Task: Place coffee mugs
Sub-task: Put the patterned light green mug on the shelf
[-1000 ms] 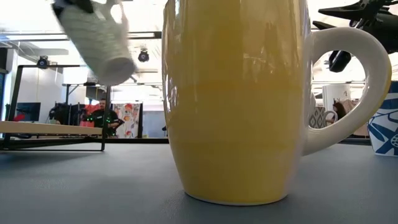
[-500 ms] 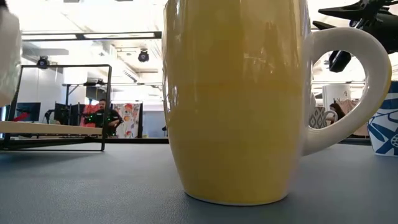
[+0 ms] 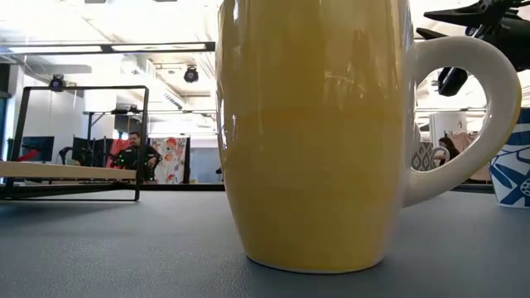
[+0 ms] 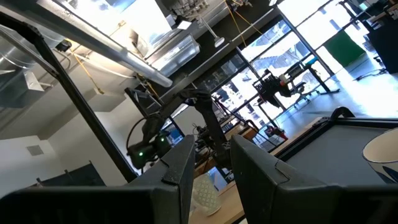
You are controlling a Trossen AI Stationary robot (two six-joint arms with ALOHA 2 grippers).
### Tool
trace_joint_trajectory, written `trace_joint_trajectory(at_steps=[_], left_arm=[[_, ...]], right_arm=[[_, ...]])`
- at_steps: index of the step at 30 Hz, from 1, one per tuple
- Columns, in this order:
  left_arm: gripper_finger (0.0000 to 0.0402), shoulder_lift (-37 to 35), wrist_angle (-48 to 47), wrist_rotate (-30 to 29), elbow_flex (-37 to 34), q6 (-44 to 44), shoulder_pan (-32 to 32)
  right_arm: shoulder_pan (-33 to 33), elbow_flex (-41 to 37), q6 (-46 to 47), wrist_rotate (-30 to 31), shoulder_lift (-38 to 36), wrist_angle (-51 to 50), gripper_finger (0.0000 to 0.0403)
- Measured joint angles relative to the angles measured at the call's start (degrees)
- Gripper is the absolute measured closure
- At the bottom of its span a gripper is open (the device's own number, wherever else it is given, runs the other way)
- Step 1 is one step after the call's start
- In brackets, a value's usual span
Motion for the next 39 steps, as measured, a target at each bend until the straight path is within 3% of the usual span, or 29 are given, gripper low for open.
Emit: trace_joint_trajectory(at_steps=[8, 13, 29, 39], left_arm=[[0.0390, 5.99, 0.26, 1.21, 6.59, 9.14, -8.79], [0.0390, 10.91, -2.76, -1.52, 13.16, 11.41, -12.52], [0.0390, 22.71, -6.15, -1.35, 27.56, 10.75, -15.21], [0.0389, 25.51, -6.44, -1.32, 29.10, 15.55, -19.67]], right_arm=[[0.01, 0.00, -0.02, -0.01, 0.00, 0.02, 0.0310], [0.00, -0.01, 0.00, 0.00, 0.00, 0.01, 0.0310], [0.01, -0.01, 0.00, -0.01, 0.00, 0.01, 0.0310], [0.02, 0.00, 0.00, -0.01, 0.00, 0.00, 0.0310]])
